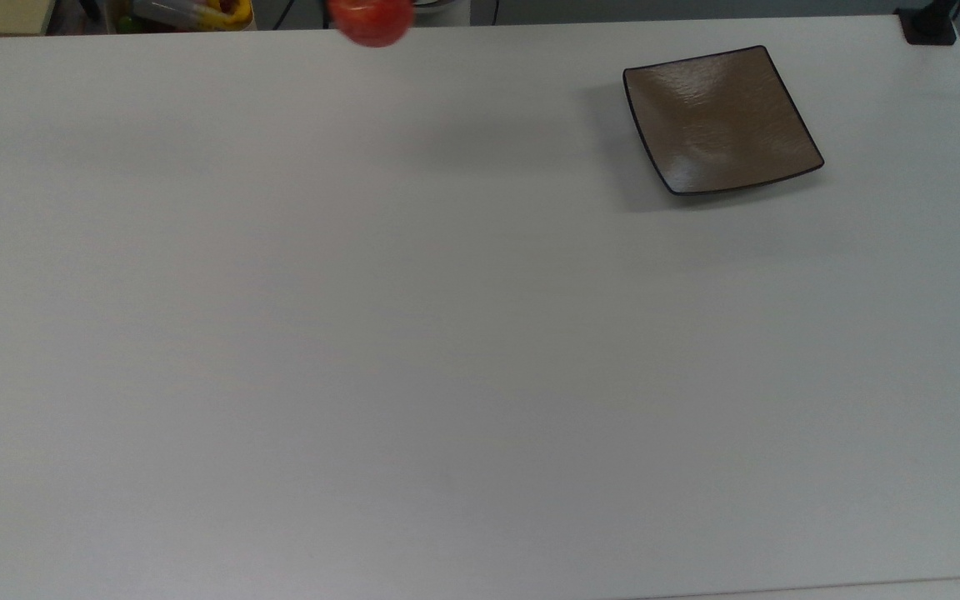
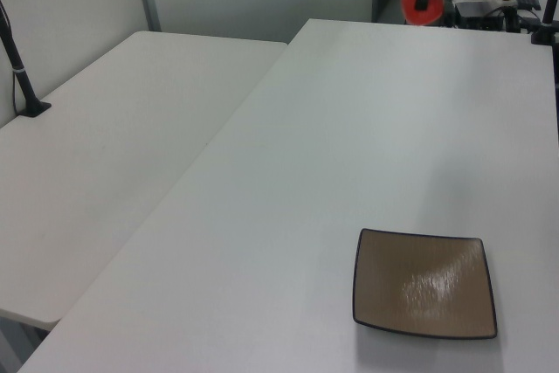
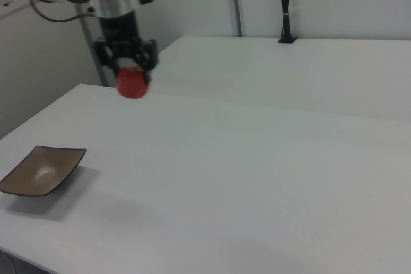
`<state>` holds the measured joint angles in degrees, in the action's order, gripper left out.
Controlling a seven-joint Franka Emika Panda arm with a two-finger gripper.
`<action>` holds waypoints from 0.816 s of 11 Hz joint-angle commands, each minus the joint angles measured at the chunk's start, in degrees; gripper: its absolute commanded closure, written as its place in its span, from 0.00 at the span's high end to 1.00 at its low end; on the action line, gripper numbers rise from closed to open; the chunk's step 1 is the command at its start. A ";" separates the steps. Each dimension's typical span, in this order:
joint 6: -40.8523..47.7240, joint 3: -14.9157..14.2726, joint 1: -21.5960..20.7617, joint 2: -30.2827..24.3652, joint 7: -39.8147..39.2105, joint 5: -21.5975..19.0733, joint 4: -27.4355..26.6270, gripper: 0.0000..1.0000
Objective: Apples placed on a ceramic plate
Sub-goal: 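Lift the red apple and carry it toward the brown plate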
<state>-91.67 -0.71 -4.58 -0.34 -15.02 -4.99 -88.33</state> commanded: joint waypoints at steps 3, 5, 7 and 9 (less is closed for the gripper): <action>-0.87 9.20 -12.54 -3.80 13.77 -0.46 -7.11 0.00; -6.21 15.97 -13.08 -2.13 19.82 -0.38 -9.92 0.00; -11.06 21.87 -13.08 1.55 25.02 0.50 -11.42 0.01; -14.74 22.77 -16.32 5.77 25.74 0.59 -11.86 0.01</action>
<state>-102.09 21.29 -18.50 1.39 8.96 -4.98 -99.54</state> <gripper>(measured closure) 0.247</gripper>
